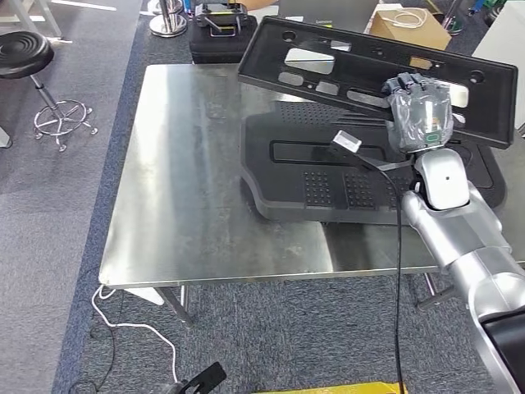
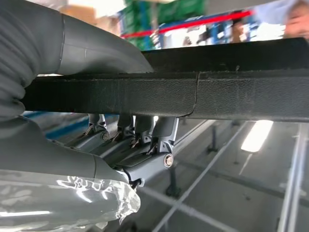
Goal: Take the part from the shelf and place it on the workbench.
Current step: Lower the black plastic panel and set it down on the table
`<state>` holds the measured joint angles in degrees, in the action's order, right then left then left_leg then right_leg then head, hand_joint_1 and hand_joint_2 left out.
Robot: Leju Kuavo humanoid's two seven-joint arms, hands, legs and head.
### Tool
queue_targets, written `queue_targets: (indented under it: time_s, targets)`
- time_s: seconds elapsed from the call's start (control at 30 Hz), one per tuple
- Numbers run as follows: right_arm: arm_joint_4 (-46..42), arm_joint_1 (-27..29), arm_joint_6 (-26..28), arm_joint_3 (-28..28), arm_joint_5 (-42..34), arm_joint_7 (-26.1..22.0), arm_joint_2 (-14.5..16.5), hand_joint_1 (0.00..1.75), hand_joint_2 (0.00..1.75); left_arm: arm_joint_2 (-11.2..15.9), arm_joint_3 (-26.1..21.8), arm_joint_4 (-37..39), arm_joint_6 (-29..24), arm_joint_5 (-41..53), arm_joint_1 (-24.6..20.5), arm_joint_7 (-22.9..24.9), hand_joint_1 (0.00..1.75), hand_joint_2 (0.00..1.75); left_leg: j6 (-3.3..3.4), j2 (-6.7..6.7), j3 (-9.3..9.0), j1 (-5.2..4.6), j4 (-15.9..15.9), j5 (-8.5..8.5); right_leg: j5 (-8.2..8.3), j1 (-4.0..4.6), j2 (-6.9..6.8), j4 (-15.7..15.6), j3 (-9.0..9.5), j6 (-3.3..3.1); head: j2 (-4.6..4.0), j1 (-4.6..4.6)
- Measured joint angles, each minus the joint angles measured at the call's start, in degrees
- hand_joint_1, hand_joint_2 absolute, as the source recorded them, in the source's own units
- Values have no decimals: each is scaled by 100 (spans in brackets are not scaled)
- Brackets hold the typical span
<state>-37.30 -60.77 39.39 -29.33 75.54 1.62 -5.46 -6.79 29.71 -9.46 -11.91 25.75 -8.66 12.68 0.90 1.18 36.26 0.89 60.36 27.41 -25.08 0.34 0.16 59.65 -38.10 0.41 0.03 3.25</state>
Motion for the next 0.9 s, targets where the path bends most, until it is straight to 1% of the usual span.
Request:
queue_targets:
  time_s: [0.03,0.07,0.1,0.13,0.17,0.23,0.27,0.3,0.33,0.37,0.4,0.43,0.47,0.5,0.57,0.6,0.63,0.67,0.7,0.73,0.77,0.8,0.83,0.87,0.9]
  targets:
    - [54,5,6,29,147,57,-34,175,175,-10,18,0,8,0,0,2,0,175,-22,3,2,1,-10,-2,-10,11,2,-26,10,-13,-1,0]
    - [102,12,7,60,297,105,-66,175,175,-17,37,0,16,0,3,2,0,175,-47,2,2,3,-19,5,-8,4,0,-57,22,-33,-1,-1]
    - [147,17,7,93,441,145,-93,175,175,-23,54,0,22,0,3,2,0,175,-71,-6,7,2,-2,38,2,-8,-3,-87,34,-55,0,1]
    - [193,15,8,125,559,174,-113,175,175,-25,65,0,26,0,2,2,0,175,-89,-14,47,-3,95,120,14,-24,-7,-118,48,-77,0,4]
    - [246,12,8,155,649,198,-127,175,175,-25,72,0,28,-1,-3,2,0,175,-101,-24,132,-6,298,251,25,-39,-11,-145,62,-96,0,9]
    - [385,21,9,196,774,224,-150,175,175,-25,79,0,37,-2,-26,-9,0,175,-120,-34,447,-7,998,577,25,-41,-15,-148,67,-111,-1,12]
    - [464,38,9,212,819,228,-160,175,175,-25,82,0,41,-2,-44,-15,0,175,-133,-36,593,-5,1308,672,23,-40,-17,-147,68,-113,-1,11]
    - [541,57,9,226,853,229,-166,175,175,-24,85,0,46,-2,-60,-25,0,175,-145,-40,673,-4,1466,678,21,-40,-16,-144,69,-114,-1,9]
    - [611,72,10,240,877,229,-170,175,175,-23,88,0,51,-2,-70,-39,0,175,-153,-46,647,0,1396,573,17,-42,-12,-138,71,-111,-1,9]
    - [671,81,11,257,889,229,-172,175,175,-23,91,0,57,-2,-70,-54,0,175,-156,-54,532,6,1129,390,9,-47,-5,-126,73,-104,-1,9]
    - [723,83,13,273,895,229,-174,175,175,-22,92,0,62,-2,-63,-72,0,175,-154,-63,372,12,757,188,-6,-51,3,-107,72,-88,0,9]
    - [781,77,14,287,898,229,-178,175,175,-23,93,0,65,-2,-53,-88,0,175,-148,-68,227,11,425,39,-20,-44,11,-76,57,-68,0,10]
    - [842,70,14,302,898,229,-183,175,175,-23,95,0,67,-1,-46,-96,0,175,-131,-69,127,8,189,-33,-28,-38,17,-48,31,-45,1,7]
    - [905,67,11,313,898,227,-187,175,175,-24,97,0,65,-1,-38,-100,0,175,-113,-66,84,-1,70,-45,-29,-32,18,-27,4,-22,1,3]
    - [1024,75,-4,329,892,224,-191,175,175,-25,101,0,61,-1,-24,-97,0,175,-60,-54,83,-15,30,-21,-19,-38,16,-16,-29,18,1,-1]
    - [1071,81,-18,339,887,222,-191,175,175,-25,102,0,58,-2,-17,-94,0,175,-33,-49,82,-11,19,-32,-42,-47,12,4,-36,41,0,-2]
    - [1112,82,-31,354,879,222,-191,175,175,-25,103,0,55,-2,-16,-93,0,175,0,-47,75,-3,9,-41,-105,-55,10,85,-67,67,0,-5]
    - [1149,79,-42,371,870,223,-192,175,175,-26,103,0,51,-1,-18,-93,0,175,29,-47,67,8,-1,-49,-221,-61,10,276,-147,94,0,-9]
    - [1186,77,-52,386,864,224,-192,175,175,-26,104,0,49,-1,-19,-93,0,175,47,-46,60,12,-3,-49,-380,-69,8,589,-282,118,0,-15]
    - [1227,79,-63,397,857,226,-192,175,175,-27,104,0,48,-1,-19,-94,0,175,59,-47,57,12,-2,-48,-549,-75,8,986,-463,136,1,-17]
    - [1269,88,-77,403,848,227,-192,175,175,-27,104,0,48,-1,-17,-94,0,175,63,-47,53,11,-2,-46,-674,-82,7,1350,-639,150,1,-17]
    - [1307,101,-90,408,837,227,-192,175,175,-27,104,0,47,-1,-15,-97,0,175,66,-47,49,11,-1,-43,-717,-88,7,1570,-753,158,0,-17]
    - [1341,111,-101,415,819,223,-192,175,175,-27,104,0,47,0,-15,-105,0,175,67,-46,44,11,0,-40,-655,-93,6,1574,-765,161,0,-17]
    - [1366,117,-106,425,792,214,-192,175,175,-27,104,0,47,0,-15,-116,0,175,65,-44,34,12,0,-34,-496,-98,6,1335,-660,159,0,-17]
    - [1385,118,-106,440,761,201,-192,175,175,-27,104,0,46,0,-17,-129,0,175,56,-39,19,14,0,-23,-288,-101,6,930,-468,153,0,-17]
